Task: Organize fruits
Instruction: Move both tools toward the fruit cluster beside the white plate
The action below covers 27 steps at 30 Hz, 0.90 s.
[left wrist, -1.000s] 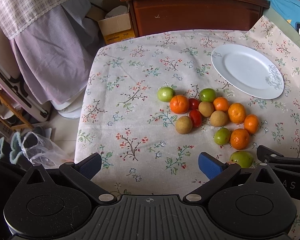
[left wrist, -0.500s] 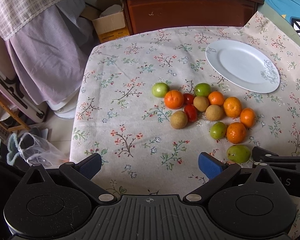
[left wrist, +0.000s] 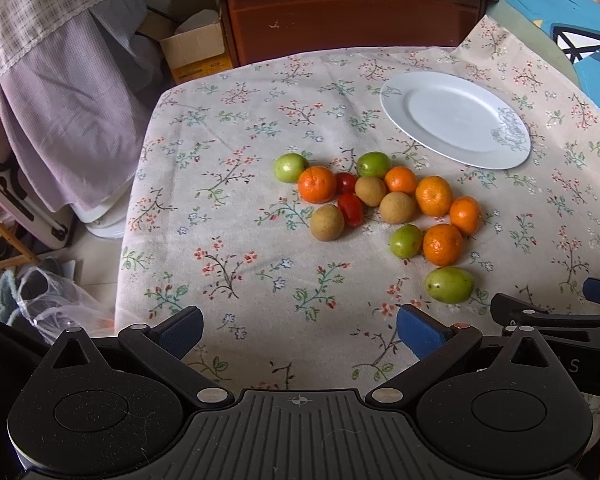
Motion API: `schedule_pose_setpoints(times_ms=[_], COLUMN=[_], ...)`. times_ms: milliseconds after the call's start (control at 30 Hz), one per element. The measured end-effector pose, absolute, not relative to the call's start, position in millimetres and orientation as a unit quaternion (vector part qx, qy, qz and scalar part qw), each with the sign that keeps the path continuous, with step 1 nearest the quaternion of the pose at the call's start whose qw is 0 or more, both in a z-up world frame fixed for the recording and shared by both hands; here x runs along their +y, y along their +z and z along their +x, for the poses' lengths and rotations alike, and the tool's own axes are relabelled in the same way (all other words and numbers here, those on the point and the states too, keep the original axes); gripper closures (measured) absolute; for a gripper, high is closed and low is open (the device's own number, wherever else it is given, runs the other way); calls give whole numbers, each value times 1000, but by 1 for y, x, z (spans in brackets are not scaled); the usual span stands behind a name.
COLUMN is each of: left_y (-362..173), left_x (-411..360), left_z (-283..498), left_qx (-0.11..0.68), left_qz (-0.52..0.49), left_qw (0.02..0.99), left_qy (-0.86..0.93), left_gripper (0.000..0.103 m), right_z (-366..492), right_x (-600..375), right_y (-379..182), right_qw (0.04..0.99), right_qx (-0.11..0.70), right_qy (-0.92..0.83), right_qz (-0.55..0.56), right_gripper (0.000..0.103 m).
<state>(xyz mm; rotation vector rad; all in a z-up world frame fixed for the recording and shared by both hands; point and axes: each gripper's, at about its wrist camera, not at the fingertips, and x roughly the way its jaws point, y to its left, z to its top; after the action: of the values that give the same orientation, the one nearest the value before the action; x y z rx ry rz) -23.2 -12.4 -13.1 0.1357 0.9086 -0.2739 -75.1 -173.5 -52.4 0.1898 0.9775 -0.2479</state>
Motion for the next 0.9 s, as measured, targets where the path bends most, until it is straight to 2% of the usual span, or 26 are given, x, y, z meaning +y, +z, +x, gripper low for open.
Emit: schedule_pose_setpoints(times_ms=[167,667,900], left_y=[-17,-34,-24], left_x=[-14,4,18], left_z=[-28,-21,-13], left_qx=[439,450,432], left_qz=[68,59,47], left_qw=[884,878,887], left_qy=[-146,-152,-154], left_gripper=[0,0,0], right_z=[-83,-102,-101], right_x=[-176,-180,-173], right_y=[-56,-56,-58], right_qw=[872,880,889], right_qx=[463,441,431], right_qy=[-115,-107,-85], right_qz=[109,138,133], right_gripper=[10,10,23])
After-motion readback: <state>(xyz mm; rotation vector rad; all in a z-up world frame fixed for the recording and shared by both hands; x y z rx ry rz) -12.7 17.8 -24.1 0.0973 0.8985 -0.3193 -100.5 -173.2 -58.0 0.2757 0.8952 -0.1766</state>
